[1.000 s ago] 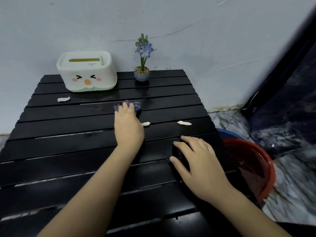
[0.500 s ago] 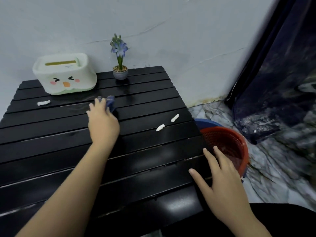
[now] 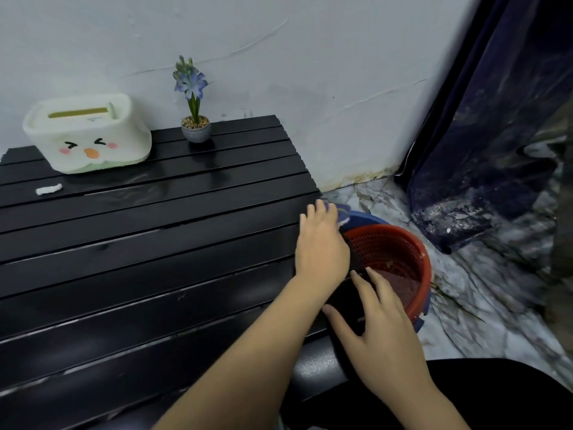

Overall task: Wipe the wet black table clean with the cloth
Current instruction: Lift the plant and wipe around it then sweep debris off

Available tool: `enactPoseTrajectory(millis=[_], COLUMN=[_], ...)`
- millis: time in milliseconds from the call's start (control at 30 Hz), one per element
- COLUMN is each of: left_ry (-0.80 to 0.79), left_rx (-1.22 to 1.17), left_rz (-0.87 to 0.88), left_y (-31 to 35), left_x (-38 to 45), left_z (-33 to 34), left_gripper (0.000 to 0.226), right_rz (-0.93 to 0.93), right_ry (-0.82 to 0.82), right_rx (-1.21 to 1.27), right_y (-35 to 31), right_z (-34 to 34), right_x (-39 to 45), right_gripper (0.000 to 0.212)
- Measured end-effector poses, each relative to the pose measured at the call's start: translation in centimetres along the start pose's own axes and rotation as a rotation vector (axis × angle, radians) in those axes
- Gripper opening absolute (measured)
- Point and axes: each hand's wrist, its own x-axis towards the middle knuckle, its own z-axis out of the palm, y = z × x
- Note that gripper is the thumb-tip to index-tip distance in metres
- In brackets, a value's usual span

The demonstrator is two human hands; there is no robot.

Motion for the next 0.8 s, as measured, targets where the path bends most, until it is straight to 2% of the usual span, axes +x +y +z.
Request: enactPoseTrajectory(millis=[100, 133, 167, 233, 300, 367, 433, 500, 600, 700, 800], left_ry=[-0.157, -0.117, -0.024, 0.209, 0.351, 0.346, 0.306, 0.310, 0.291, 0.148, -0.073], left_rx=[-0.545, -0.706, -0.762, -0.563, -0.156, 0.222, 0.403, 0.398, 0.326, 0.227, -0.073], left_rz=[-0.069, -0.106, -0.140, -0.162, -0.180, -0.240, -0.267, -0.261, -0.166, -0.027, 0.040], left_y=[-0.3, -1.3, -2.6, -6.3, -11.0, -14.7, -16.3, -15.2, -10.2, -3.9, 0.3], left_x=[0.7, 1.2, 1.8, 3.3, 4.8, 5.6, 6.0, 6.2, 6.6, 6.6, 6.4], left_z=[-2.8, -4.1, -5.5, -8.5, -11.1, -12.1, -11.0, -9.1, -5.4, -1.8, -0.3], left_gripper=[0.037, 0.035, 0.034, 0.034, 0.037, 0.036, 0.037, 0.043, 0.051, 0.039, 0.035], right_rz=[0.009, 0.010, 0.009, 0.013, 0.021, 0.021, 0.016, 0.012, 0.016, 0.020, 0.003], right_ry=[-0.004, -0.001, 0.003, -0.005, -0.019, -0.009, 0.008, 0.019, 0.043, 0.075, 0.044], right_rx=[0.019, 0.026, 0.037, 0.059, 0.072, 0.070, 0.065, 0.067, 0.062, 0.072, 0.056], right_y=[0.1, 0.2, 0.2, 0.2, 0.1, 0.2, 0.2, 0.2, 0.3, 0.3, 0.5], right_z=[-0.1, -0.1, -0.2, -0.2, -0.1, 0.0, 0.1, 0.2, 0.5, 0.6, 0.4], right_x=[0.1, 0.1, 0.1, 0.0, 0.0, -0.1, -0.1, 0.0, 0.1, 0.2, 0.4], right_gripper=[0.081, 0.079, 0.078, 0.078, 0.078, 0.078, 0.078, 0.078, 0.076, 0.076, 0.076])
